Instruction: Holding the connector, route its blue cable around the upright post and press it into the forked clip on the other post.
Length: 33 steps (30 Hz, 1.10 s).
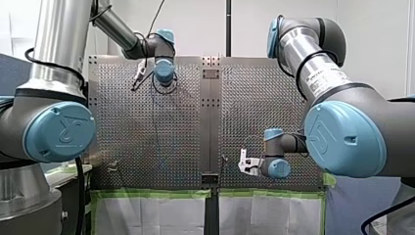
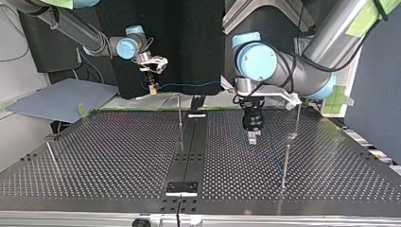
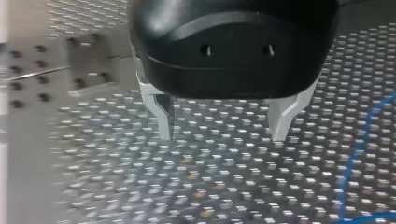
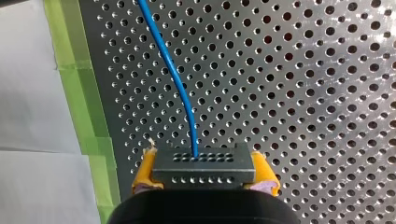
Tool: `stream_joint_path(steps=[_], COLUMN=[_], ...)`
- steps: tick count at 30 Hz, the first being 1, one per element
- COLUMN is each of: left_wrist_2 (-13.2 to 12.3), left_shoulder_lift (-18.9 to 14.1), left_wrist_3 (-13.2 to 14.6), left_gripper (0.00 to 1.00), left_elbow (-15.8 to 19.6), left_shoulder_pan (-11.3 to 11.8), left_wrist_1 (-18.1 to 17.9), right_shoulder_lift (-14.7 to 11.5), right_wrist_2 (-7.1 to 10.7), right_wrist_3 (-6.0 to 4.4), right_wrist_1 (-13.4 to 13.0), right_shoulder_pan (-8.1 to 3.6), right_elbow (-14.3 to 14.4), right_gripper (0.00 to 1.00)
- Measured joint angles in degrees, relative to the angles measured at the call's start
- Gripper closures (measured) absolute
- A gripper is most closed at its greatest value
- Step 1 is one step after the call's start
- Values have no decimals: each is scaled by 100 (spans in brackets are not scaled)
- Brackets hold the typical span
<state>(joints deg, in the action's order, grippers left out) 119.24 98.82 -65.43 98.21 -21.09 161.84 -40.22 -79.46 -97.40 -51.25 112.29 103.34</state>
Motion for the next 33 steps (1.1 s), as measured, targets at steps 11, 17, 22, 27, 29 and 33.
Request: stream_joint_path(steps=[11, 17, 22, 27, 29, 33], left_wrist_2=[574, 840, 899, 783, 704, 519], left_shoulder_lift=[94, 98, 99, 103, 106, 121], left_wrist_3=[574, 843, 1087, 1360, 1452, 1658], left_gripper=[0, 0, 0, 0, 0, 0], left_elbow=[154, 159, 161, 160, 160, 161], left_shoulder_pan=[-69, -38, -21, 26, 56, 129], left_wrist_1=[-83, -176, -317, -465, -488, -490], right_shoulder_lift=[0, 0, 0, 0, 0, 0], right_wrist_2=[0, 0, 0, 0, 0, 0], right_wrist_3=[0, -2, -8, -8, -8, -5], right_wrist_1=[0, -1, -7, -3, -2, 4], right_shoulder_pan=[0, 0, -1, 0, 0, 0], right_elbow=[-1, 2, 4, 3, 3, 2], right_gripper=[100, 100, 100, 100, 100, 100])
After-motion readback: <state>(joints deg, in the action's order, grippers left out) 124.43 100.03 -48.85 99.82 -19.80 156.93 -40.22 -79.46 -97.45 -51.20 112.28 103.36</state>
